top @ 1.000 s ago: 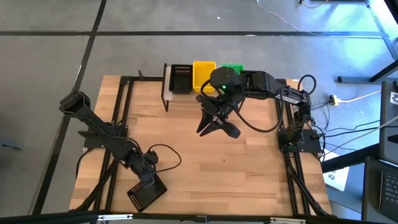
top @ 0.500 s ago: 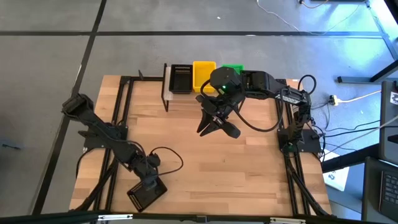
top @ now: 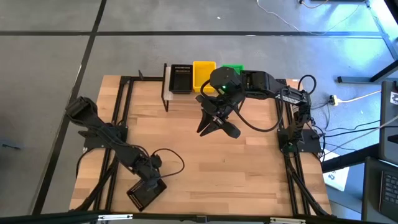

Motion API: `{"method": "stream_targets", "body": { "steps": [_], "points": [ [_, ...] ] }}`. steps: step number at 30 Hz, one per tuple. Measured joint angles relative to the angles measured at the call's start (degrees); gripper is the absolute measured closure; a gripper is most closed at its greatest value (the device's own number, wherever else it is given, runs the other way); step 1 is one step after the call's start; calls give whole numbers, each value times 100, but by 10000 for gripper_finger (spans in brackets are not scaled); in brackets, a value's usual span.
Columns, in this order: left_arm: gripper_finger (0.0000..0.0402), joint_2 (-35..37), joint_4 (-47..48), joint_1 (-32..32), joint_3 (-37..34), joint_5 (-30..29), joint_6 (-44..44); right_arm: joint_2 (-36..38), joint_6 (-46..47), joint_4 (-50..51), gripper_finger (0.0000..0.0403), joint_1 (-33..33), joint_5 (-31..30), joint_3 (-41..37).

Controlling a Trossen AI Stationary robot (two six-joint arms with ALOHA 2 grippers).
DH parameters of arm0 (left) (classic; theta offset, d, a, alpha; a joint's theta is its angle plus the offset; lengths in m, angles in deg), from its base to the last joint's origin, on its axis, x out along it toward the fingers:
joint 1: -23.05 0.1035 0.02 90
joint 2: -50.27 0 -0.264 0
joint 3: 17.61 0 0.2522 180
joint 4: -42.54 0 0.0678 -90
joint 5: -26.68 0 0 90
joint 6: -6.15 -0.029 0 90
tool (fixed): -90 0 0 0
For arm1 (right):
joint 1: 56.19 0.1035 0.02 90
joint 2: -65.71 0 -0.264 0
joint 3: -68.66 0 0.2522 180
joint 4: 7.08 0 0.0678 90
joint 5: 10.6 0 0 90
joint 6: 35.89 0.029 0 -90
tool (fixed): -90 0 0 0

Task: Stack baskets on shelf by color
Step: Stack the black bin on top of the other black bins on the shelf

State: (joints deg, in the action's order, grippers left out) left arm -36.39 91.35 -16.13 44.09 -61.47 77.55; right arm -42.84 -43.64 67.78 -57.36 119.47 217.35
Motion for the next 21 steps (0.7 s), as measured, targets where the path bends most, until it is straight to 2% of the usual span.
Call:
{"method": "stream_targets", "body": {
  "steps": [5, 9, 14, 21],
  "points": [
    [393, -39, -1, 36, -2, 162, -103, 0, -2, -2, 327, -1, 0, 0],
    [400, 172, 100, 146, -2, 310, -173, 0, -26, -2, 327, 1, -100, 0],
    [401, 978, 573, 391, 0, 368, -300, 0, -9, 0, 327, 4, -1064, 0],
    [401, 2734, 1925, 1128, 1, -20, -28, 0, -18, 27, 327, 4, -2458, 0]
  ]
}}
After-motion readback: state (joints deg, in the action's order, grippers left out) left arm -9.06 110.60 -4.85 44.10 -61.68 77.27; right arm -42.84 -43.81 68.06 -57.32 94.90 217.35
